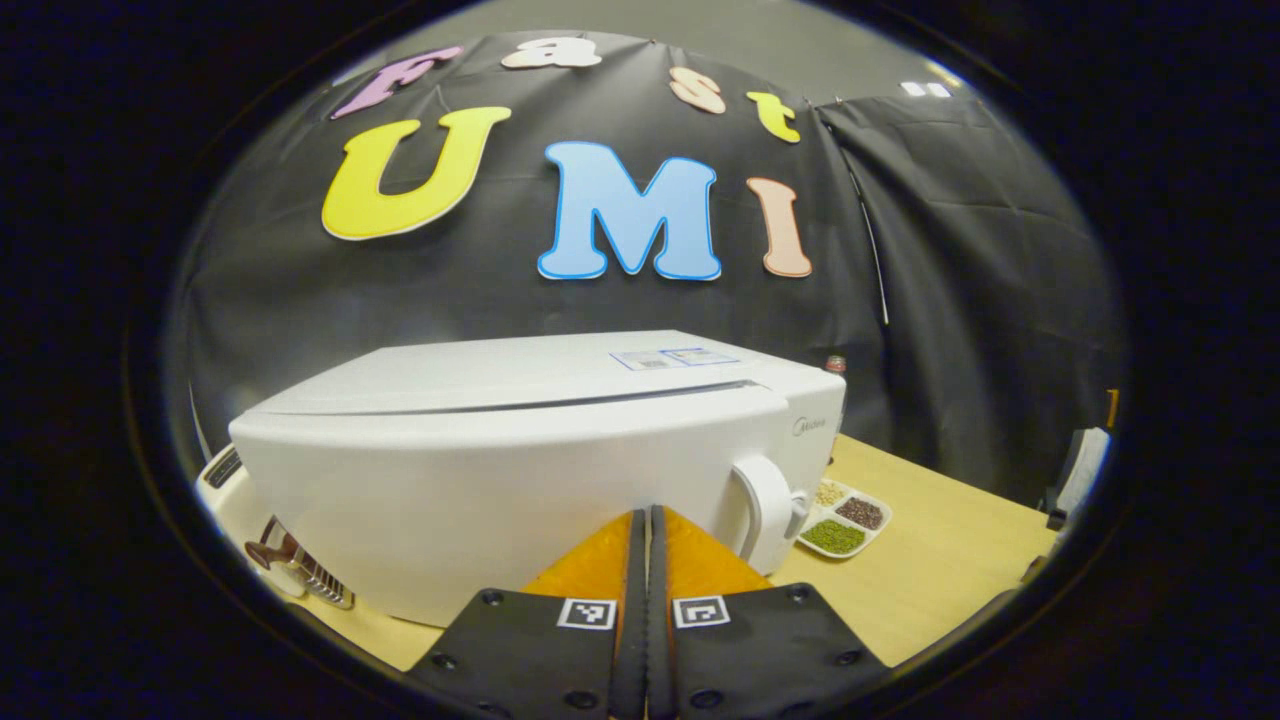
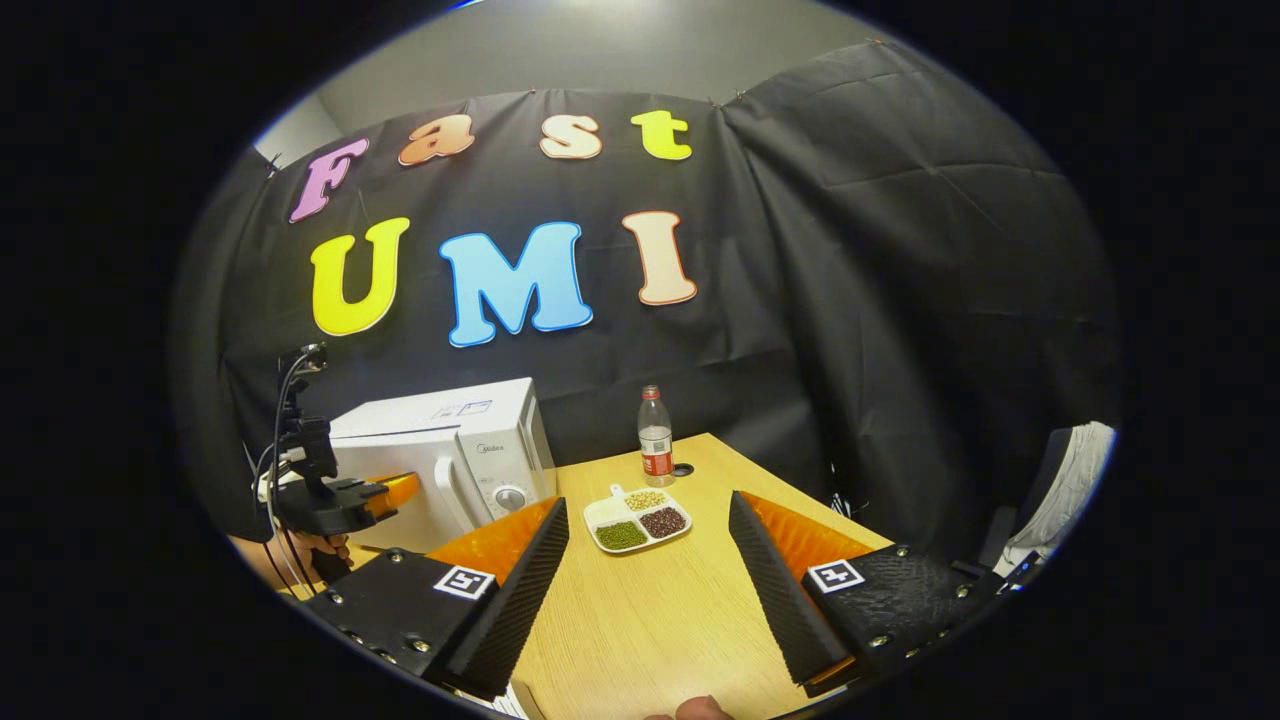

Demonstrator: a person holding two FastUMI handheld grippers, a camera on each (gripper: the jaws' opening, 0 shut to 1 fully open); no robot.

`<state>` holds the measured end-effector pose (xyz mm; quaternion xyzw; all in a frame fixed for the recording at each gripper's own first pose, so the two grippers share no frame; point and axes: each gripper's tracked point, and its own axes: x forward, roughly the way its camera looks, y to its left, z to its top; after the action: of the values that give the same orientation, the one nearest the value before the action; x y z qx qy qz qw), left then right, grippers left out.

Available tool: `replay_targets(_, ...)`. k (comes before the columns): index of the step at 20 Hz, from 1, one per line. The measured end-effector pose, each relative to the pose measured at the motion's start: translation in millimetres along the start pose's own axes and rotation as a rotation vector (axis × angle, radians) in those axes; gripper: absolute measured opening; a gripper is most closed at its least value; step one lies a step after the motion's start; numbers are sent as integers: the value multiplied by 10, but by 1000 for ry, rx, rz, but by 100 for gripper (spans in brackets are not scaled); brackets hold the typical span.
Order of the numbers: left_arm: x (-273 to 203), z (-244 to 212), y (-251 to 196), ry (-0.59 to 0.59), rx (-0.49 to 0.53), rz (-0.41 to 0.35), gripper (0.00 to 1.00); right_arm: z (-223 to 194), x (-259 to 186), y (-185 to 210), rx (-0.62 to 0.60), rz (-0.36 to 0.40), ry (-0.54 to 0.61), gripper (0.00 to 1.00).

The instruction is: Open the microwave oven with the left hand, put the food in, and close the microwave oven.

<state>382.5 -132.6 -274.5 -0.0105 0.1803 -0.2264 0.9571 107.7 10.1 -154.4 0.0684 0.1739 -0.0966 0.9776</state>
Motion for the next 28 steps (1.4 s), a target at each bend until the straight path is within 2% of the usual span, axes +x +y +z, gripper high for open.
replay_targets(3, 113, 22, 52, -14, 37, 26, 6, 38, -14, 62, -22, 16, -8, 98)
replay_targets(5, 169, 37, -95, 12, 26, -13, 7, 49, -39, 131, -31, 37, -6, 98)
replay_targets(6, 188, 47, -110, 17, 43, 2, 7, 63, -55, 151, -36, 44, -10, 98)
replay_targets(7, 147, 80, -100, 15, 54, 27, 7, 82, -84, 170, -37, 54, -12, 98)
replay_targets(10, -98, 323, -230, -34, 38, 37, 7, 93, -175, 220, -37, 90, -18, 98)
replay_targets(11, -241, 402, -258, -50, 34, 49, 11, 106, -213, 233, -37, 106, -19, 98)
replay_targets(12, -396, 509, -291, -75, 27, 58, 7, 110, -260, 240, -39, 124, -20, 98)
replay_targets(13, -581, 621, -327, -103, 20, 70, 10, 132, -308, 248, -42, 143, -25, 98)
replay_targets(14, -776, 708, -367, -128, 12, 81, 7, 157, -356, 250, -45, 163, -30, 98)
replay_targets(15, -964, 783, -412, -145, 8, 92, 10, 180, -401, 255, -48, 188, -34, 98)
replay_targets(17, -1332, 903, -451, -164, 5, 132, 7, 219, -513, 283, -62, 245, -43, 98)
replay_targets(23, -2513, 983, -374, -185, 24, 320, 7, 343, -838, 219, -92, 363, -80, 98)
replay_targets(28, -3394, 966, -369, -213, 22, 385, 8, 437, -1030, 188, -95, 384, -112, 98)
